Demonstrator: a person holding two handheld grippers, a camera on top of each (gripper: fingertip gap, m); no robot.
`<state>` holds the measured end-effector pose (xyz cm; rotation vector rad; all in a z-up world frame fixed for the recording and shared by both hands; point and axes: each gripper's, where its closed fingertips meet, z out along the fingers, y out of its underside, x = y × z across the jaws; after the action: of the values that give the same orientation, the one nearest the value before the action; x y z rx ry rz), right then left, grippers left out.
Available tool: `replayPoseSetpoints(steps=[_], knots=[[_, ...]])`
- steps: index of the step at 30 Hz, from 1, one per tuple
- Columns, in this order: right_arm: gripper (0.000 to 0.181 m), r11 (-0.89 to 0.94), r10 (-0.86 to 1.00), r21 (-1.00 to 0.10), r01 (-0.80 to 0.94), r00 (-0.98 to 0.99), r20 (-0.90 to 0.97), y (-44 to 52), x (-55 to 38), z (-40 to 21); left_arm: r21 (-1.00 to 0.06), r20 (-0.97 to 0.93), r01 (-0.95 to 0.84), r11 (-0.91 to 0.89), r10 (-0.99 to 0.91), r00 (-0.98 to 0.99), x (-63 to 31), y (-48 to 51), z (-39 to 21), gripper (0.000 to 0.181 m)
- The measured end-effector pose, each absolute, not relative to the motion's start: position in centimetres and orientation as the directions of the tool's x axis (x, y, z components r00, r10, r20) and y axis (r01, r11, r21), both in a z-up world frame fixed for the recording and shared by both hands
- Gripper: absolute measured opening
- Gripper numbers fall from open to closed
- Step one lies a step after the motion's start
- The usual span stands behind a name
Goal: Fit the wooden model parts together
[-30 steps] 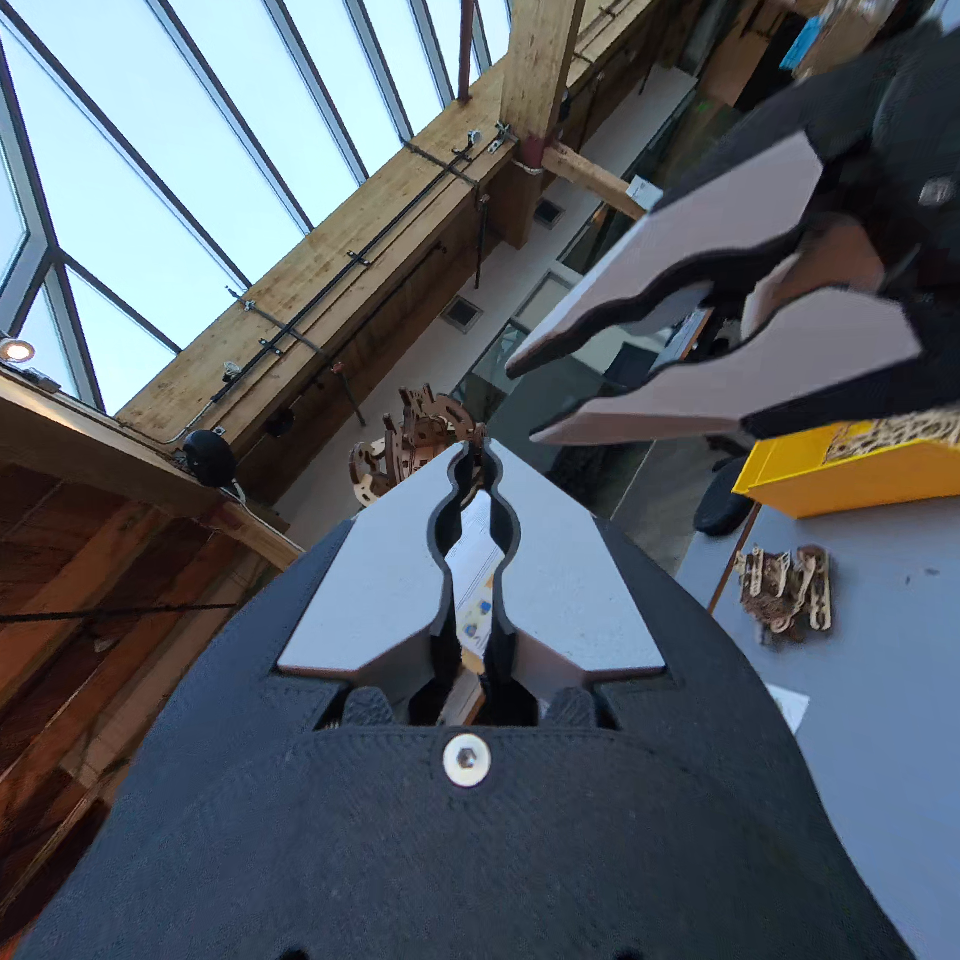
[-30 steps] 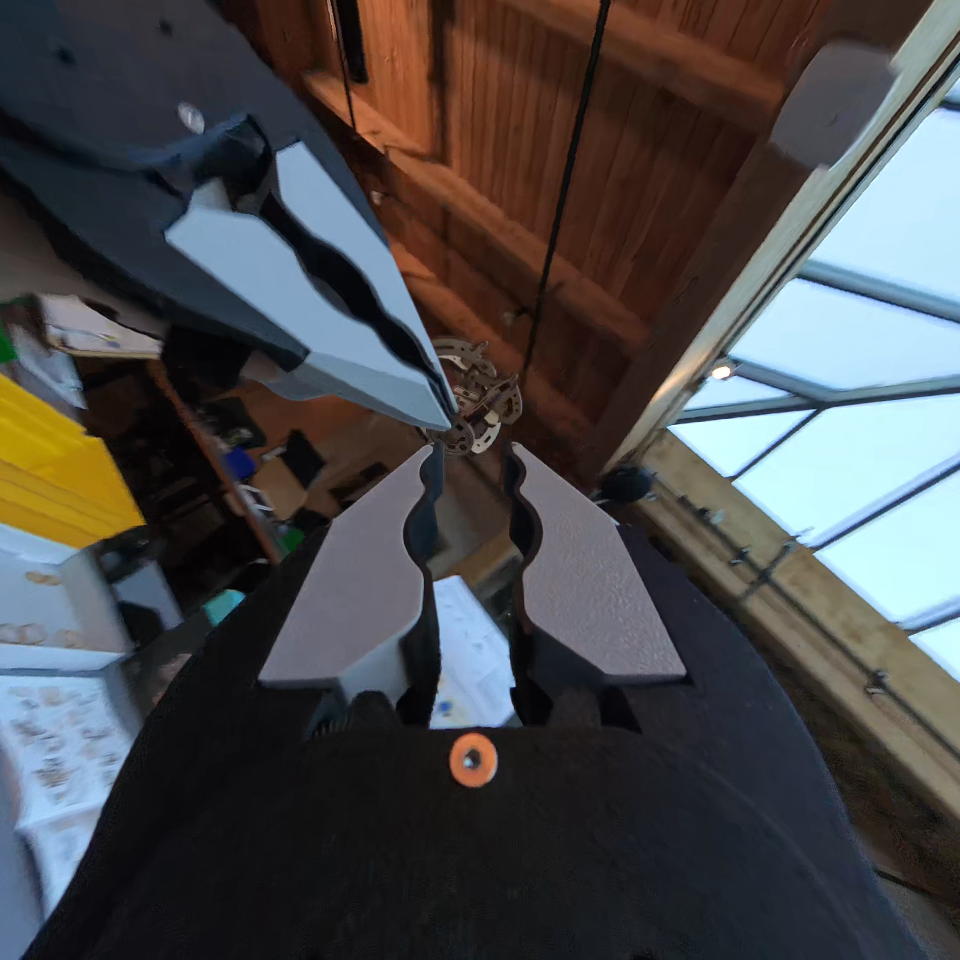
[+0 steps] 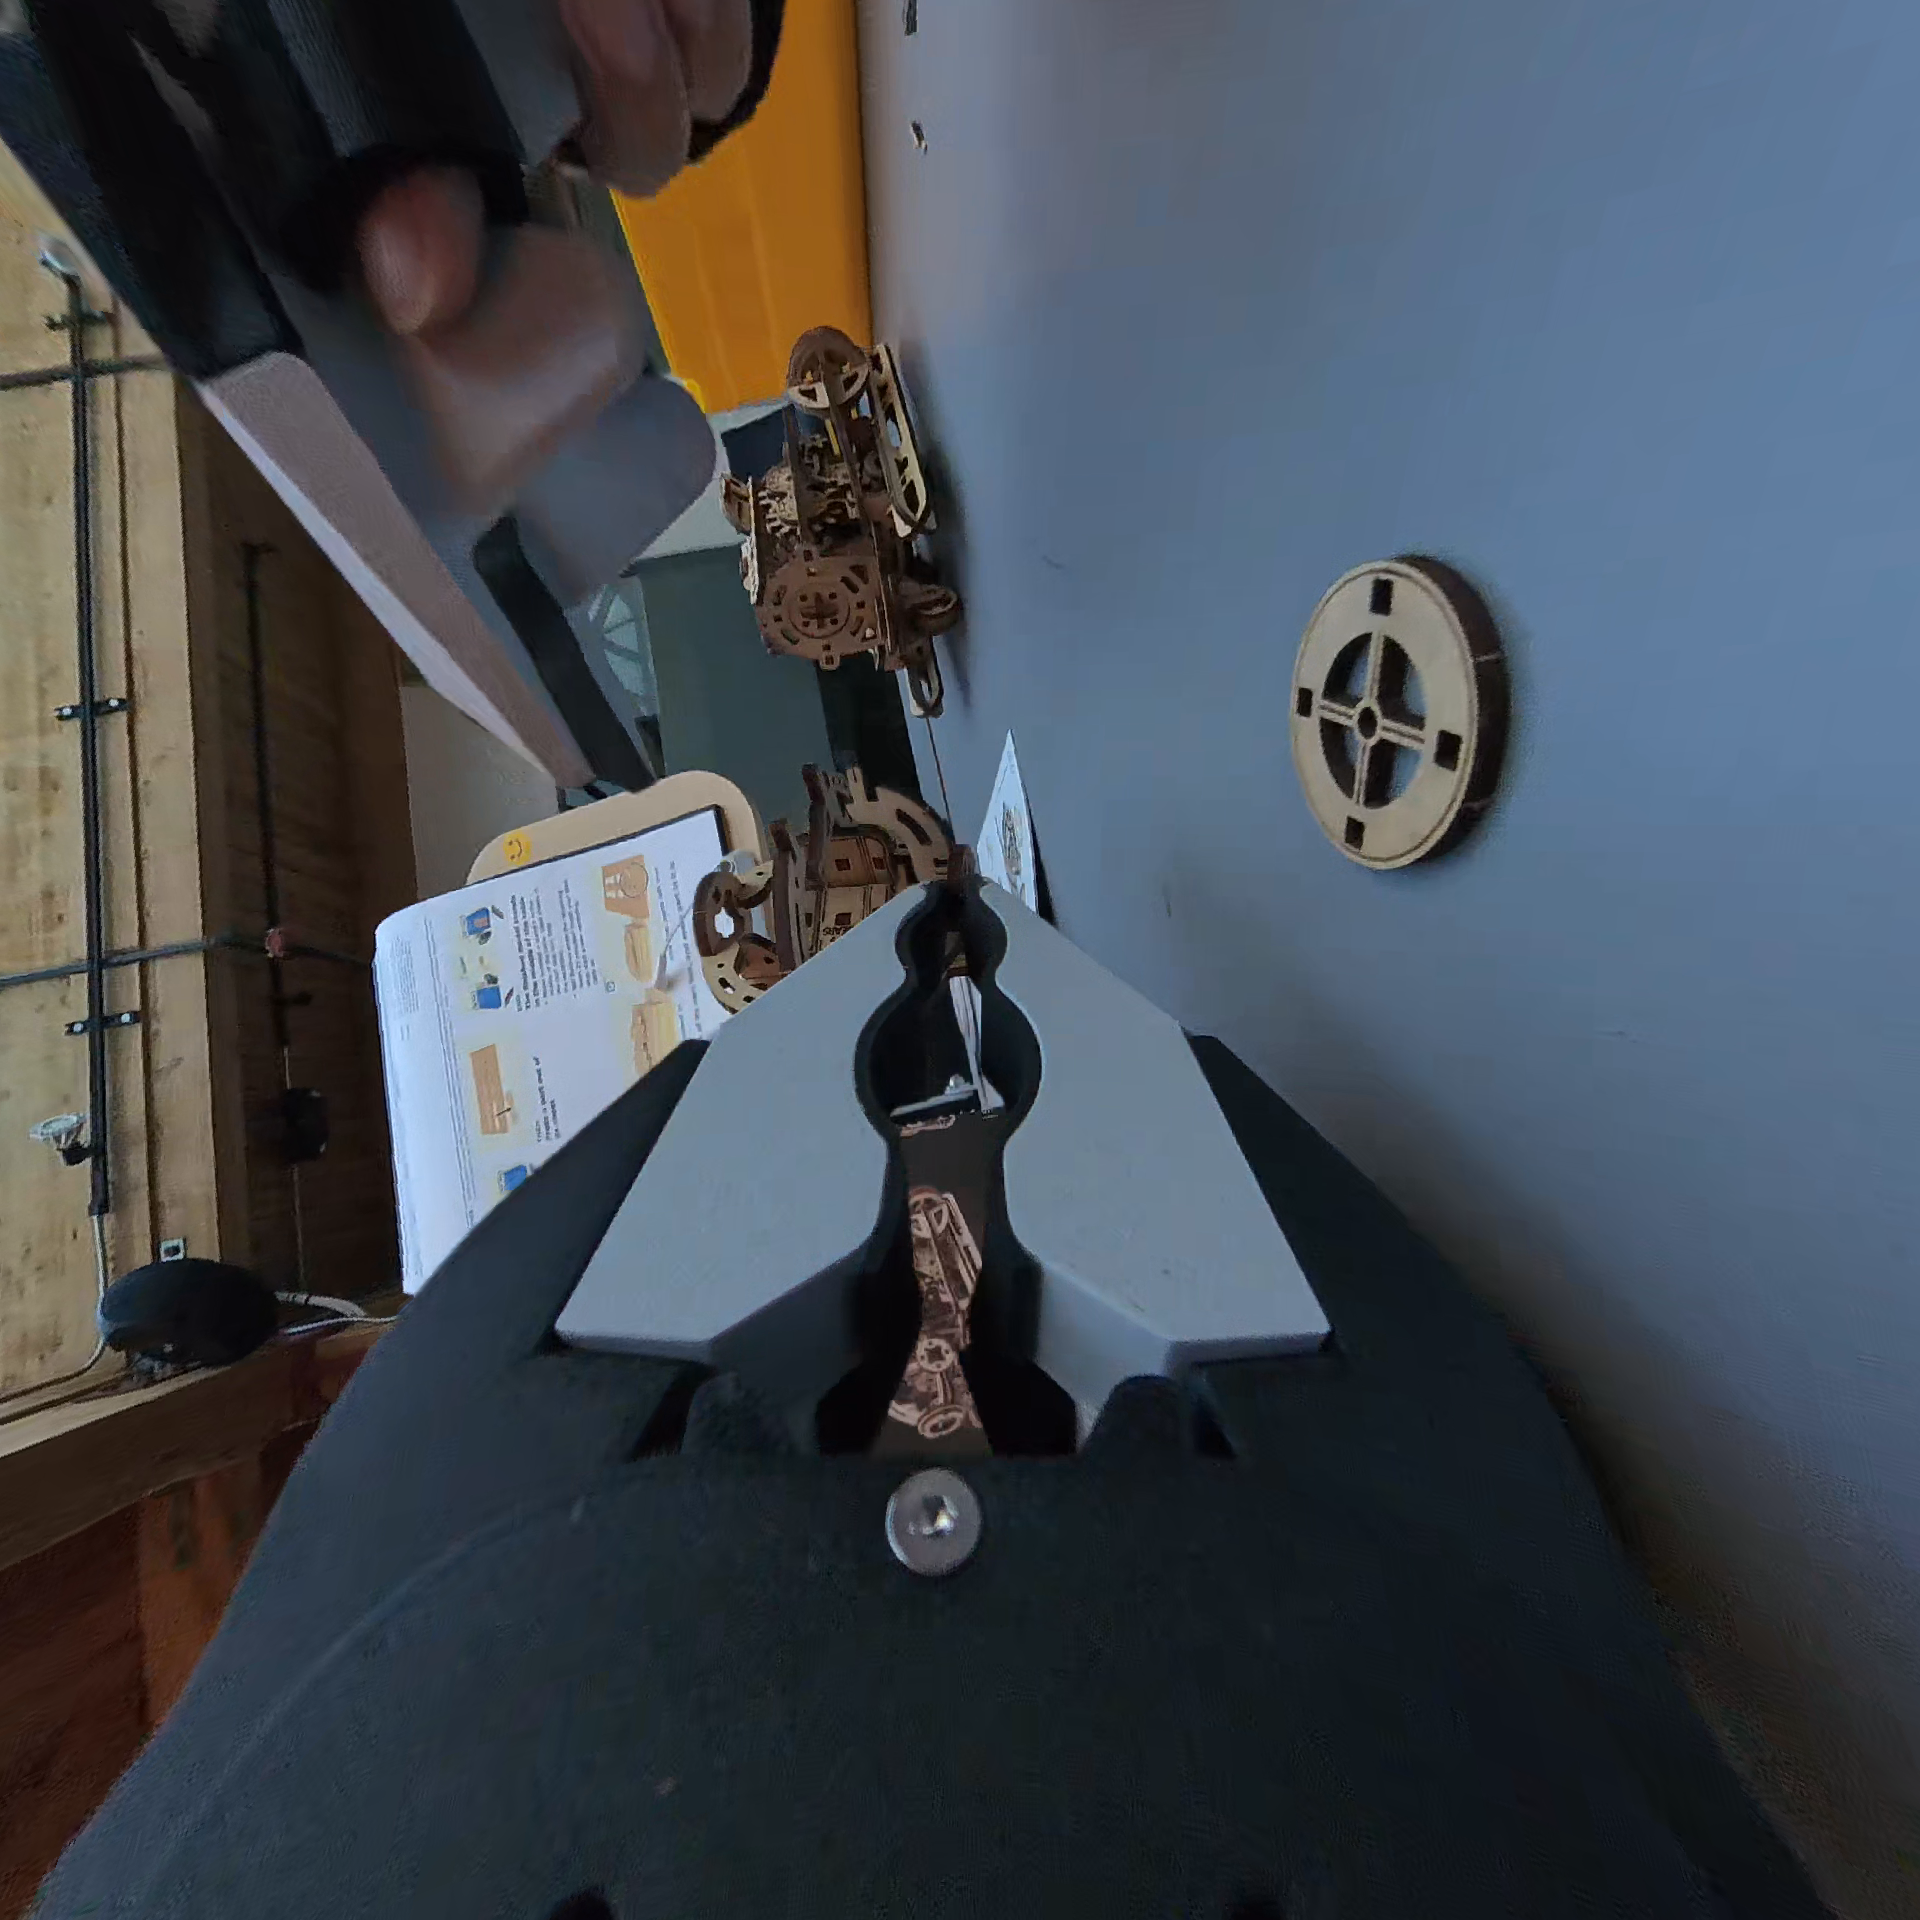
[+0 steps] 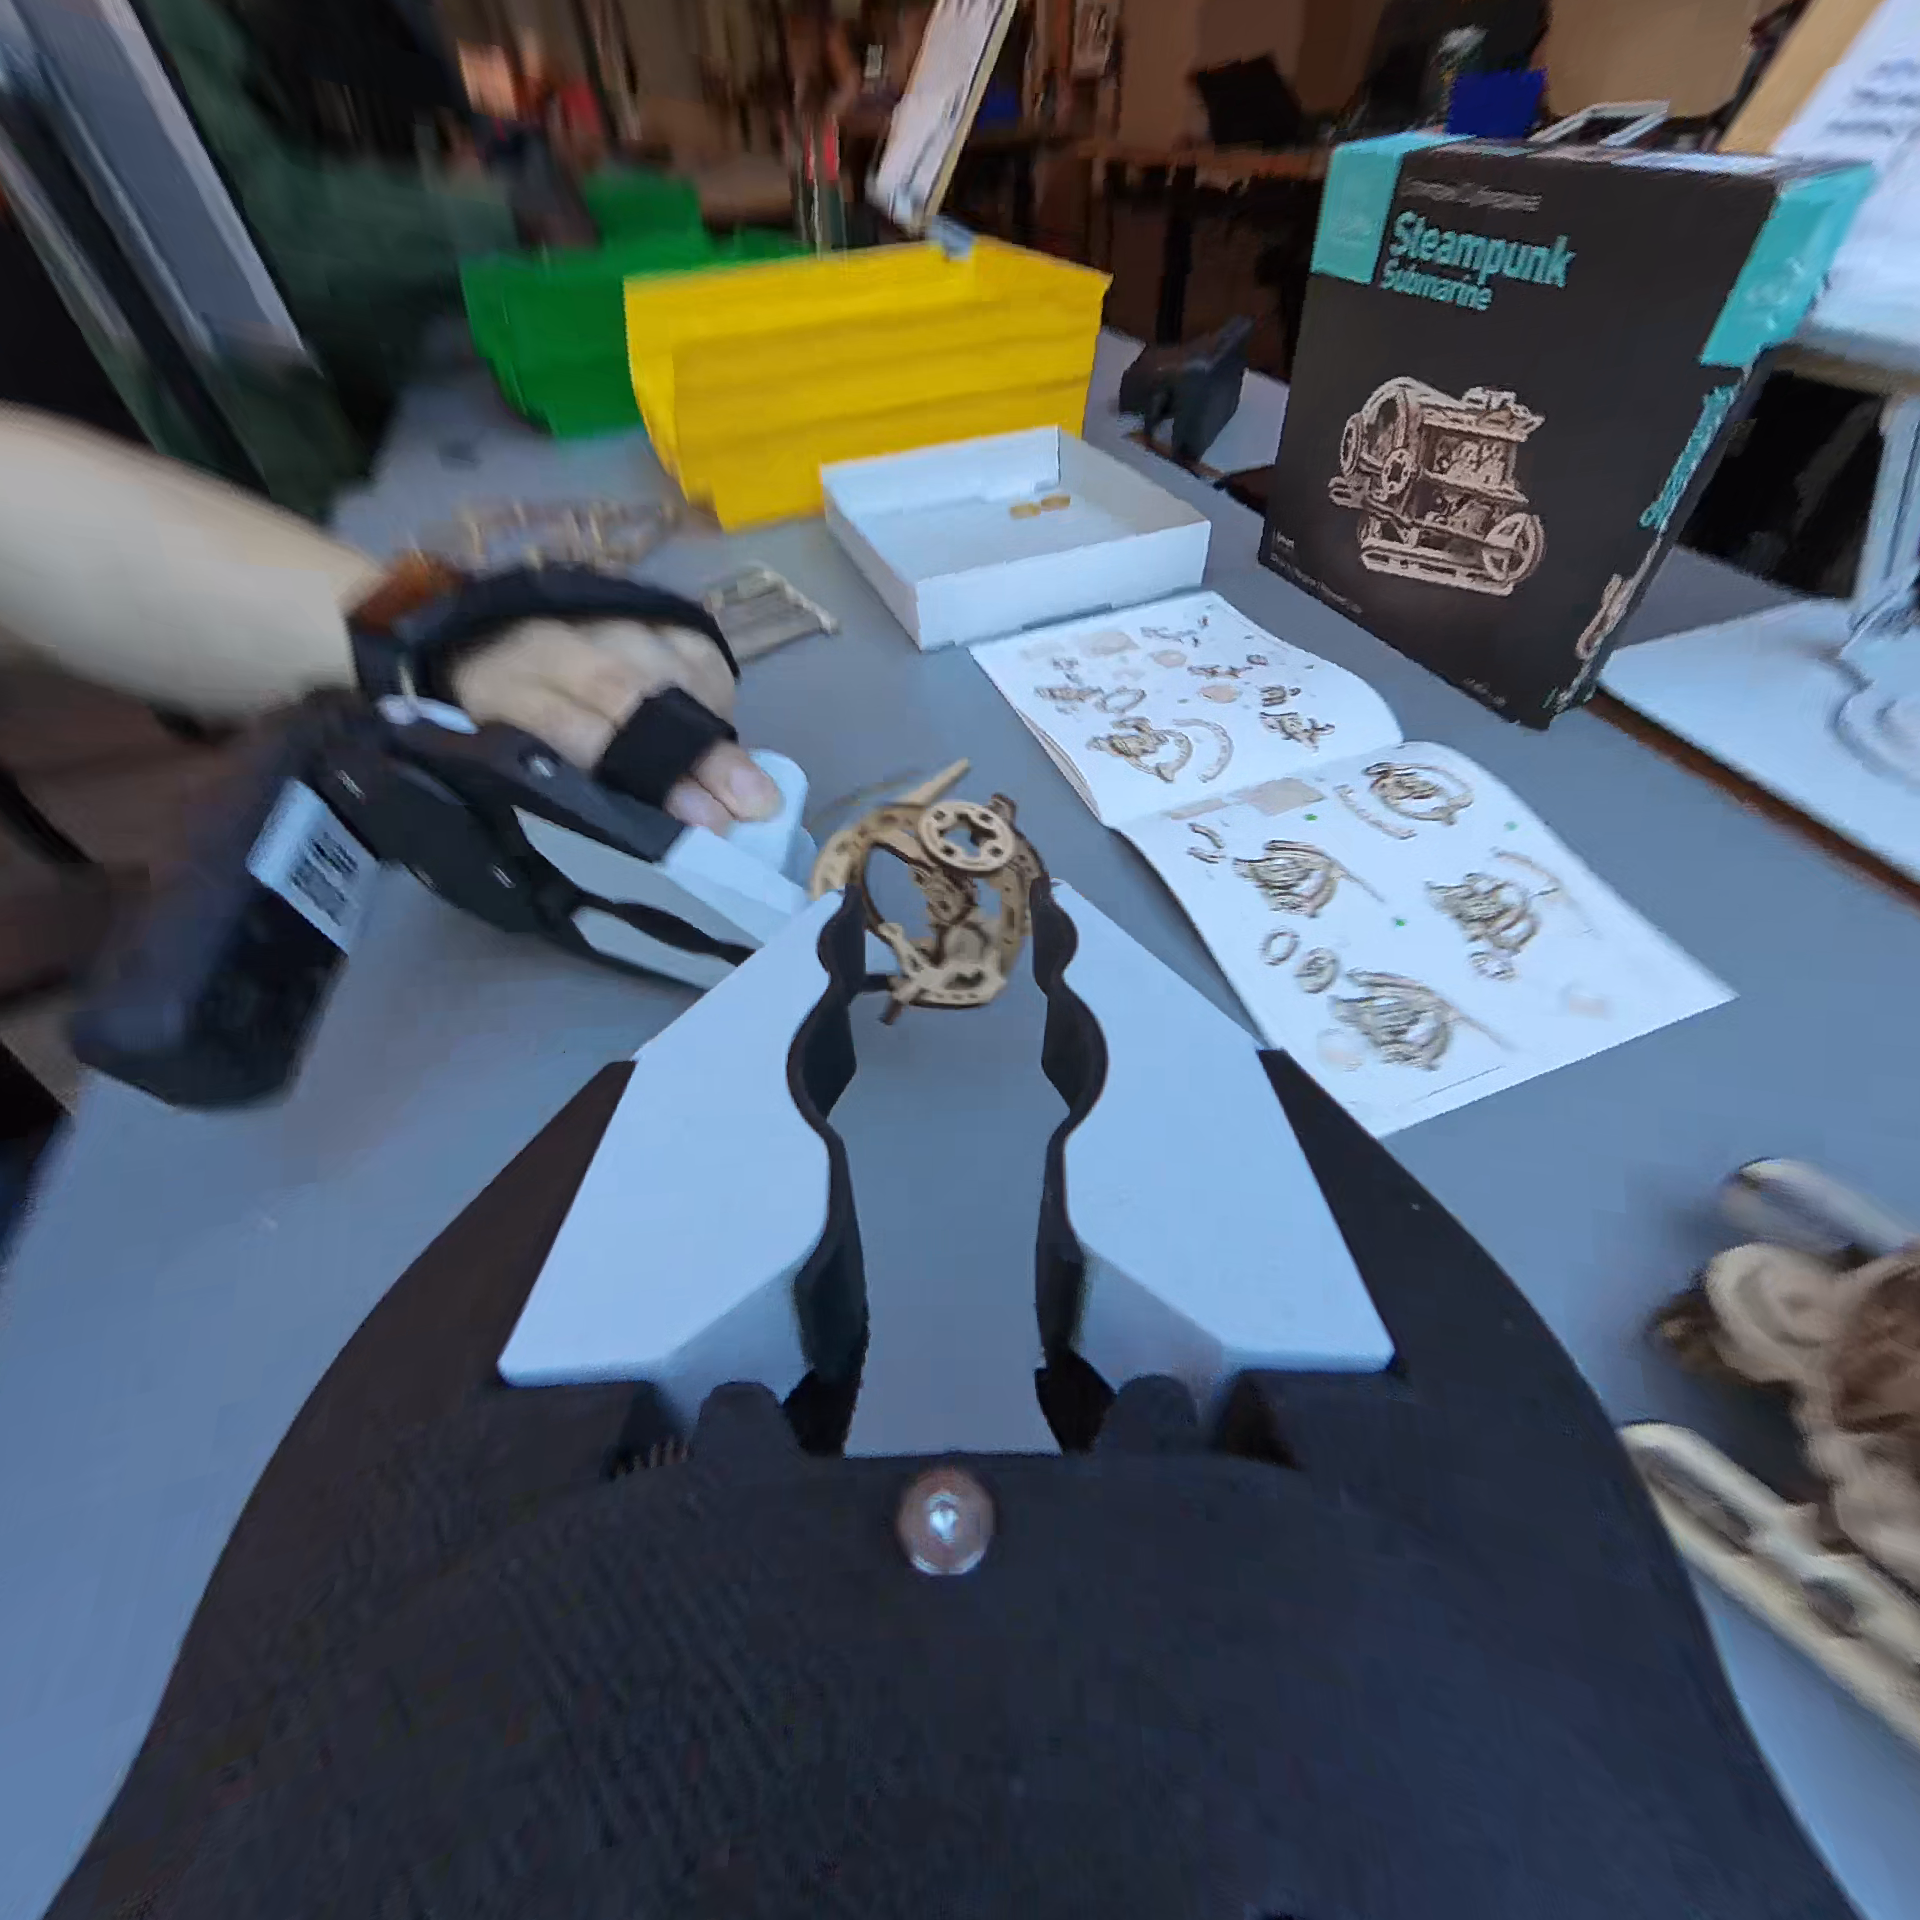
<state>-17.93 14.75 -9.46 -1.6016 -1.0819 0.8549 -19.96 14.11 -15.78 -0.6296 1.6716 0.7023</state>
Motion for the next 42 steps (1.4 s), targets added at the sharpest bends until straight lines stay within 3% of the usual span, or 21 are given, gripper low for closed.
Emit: replayPoseSetpoints(steps=[2, 4, 7, 9, 15, 18, 30, 39, 42], knots=[[0.032, -0.05, 0.948, -0.936, 0.348, 0.312, 0.065, 15.5, -18.0, -10.3, 0.131, -0.978, -0.708, 0.694, -0.025, -0.206, -19.8, 13.9, -15.9, 0.001], [0.028, -0.116, 0.969, -0.92, 0.374, 0.247, -0.022, 15.5, -18.5, -11.2, 0.137, -0.977, -0.699, 0.702, -0.02, -0.211, -19.7, 13.9, -16.0, 0.0], [0.023, -0.208, 0.969, -0.924, 0.319, 0.193, -0.152, 15.5, -19.4, -11.4, 0.132, -0.978, -0.693, 0.709, -0.022, -0.209, -19.7, 13.8, -16.2, 0.0], [0.015, -0.194, 0.972, -0.932, 0.306, 0.192, -0.139, 15.7, -19.3, -11.5, 0.123, -0.98, -0.688, 0.715, -0.024, -0.2, -19.8, 13.7, -16.4, 0.0], [0.015, -0.207, 0.972, -0.921, 0.328, 0.177, -0.155, 15.9, -19.2, -12.8, 0.147, -0.978, -0.649, 0.746, 0.012, -0.208, -19.9, 13.2, -16.8, 0.0], [0.004, -0.219, 0.974, -0.918, 0.329, 0.128, -0.187, 15.3, -19.4, -13.1, 0.14, -0.979, -0.634, 0.76, 0.011, -0.204, -19.7, 13.0, -16.8, 0.0], [0.0, -0.258, 0.966, -0.914, 0.314, 0.089, -0.242, 15.3, -19.0, -13.5, 0.14, -0.982, -0.642, 0.754, 0.024, -0.187, -20.4, 13.2, -16.4, 0.009], [0.0, -0.266, 0.964, -0.904, 0.335, 0.066, -0.259, 15.2, -18.7, -14.1, 0.058, -0.989, -0.617, 0.785, -0.037, -0.14, -21.8, 11.1, -15.8, 0.006], [0.0, -0.222, 0.971, -0.899, 0.378, 0.005, -0.238, 14.3, -18.7, -14.8, -0.077, -0.988, -0.635, 0.769, -0.144, -0.054, -23.0, 10.7, -14.6, 0.002]])
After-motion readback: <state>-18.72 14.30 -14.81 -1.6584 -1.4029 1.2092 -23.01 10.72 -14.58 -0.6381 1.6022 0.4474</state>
